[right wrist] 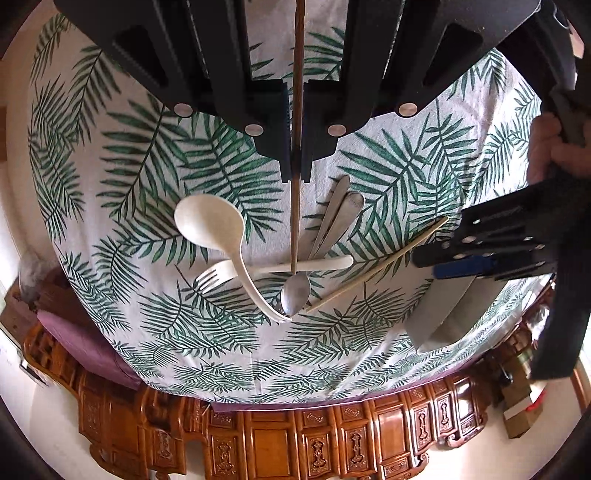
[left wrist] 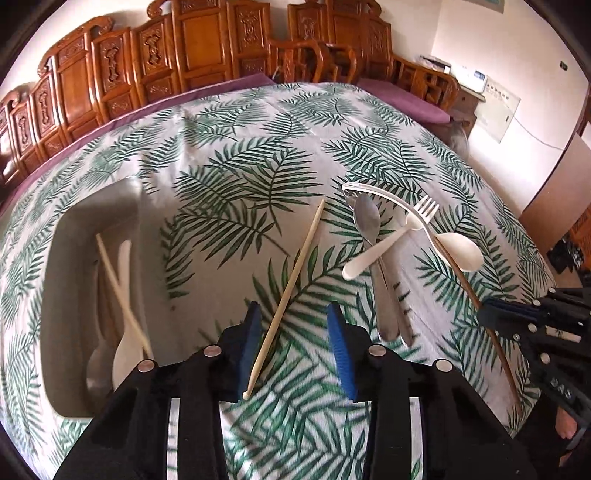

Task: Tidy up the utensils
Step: 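Grasp a wooden chopstick from the pile with the right tool, then grasp another wooden chopstick with the left tool and lift it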

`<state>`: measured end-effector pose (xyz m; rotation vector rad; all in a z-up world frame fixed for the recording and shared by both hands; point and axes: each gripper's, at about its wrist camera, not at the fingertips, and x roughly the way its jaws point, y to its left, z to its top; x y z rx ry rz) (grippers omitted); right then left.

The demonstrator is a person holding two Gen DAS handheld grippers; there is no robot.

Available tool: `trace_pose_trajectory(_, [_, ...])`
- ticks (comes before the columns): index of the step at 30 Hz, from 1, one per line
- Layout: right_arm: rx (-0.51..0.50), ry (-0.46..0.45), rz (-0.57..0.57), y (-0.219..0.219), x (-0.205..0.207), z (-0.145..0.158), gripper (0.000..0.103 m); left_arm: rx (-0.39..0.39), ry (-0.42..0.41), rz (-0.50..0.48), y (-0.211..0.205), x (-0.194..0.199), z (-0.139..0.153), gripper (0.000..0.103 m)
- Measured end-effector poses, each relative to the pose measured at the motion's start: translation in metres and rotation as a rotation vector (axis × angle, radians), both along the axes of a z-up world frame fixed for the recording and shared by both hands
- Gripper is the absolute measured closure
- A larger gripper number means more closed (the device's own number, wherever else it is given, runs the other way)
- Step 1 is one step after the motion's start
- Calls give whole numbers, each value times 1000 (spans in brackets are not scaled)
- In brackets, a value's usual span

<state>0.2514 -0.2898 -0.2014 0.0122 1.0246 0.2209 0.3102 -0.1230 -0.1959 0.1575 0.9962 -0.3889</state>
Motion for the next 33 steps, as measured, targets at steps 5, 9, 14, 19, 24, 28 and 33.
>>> trace_pose_trajectory(5, [21,-6,3,-9,6,0,97,19,64,-8,-13,19,-15,70])
trace_pose_trajectory(9, [36,-12,-4,-16,9,1,97,29,79,-1,-21,29,-21,70])
trace_pose_trajectory(14, [56,-21,-13,-22,9,5,97,58,83,-7,-32,38,-24,72])
trace_pose_trajectory(19, [55,-27,-16,-26,11,7,97,68,111,5,-36,48,-33,75])
trace_pose_trajectory(24, [62,-33,-21,-28,11,10,97,59,106,10,-35,51,-33,75])
trace_pose_trajectory(28, [68,-40,-15,-27,10,13,97,62,105,11,-34,51,-34,76])
trace_pose_trajectory(33, [72,-48,-10,-28,10,15,97,80,98,27,-31,52,-34,80])
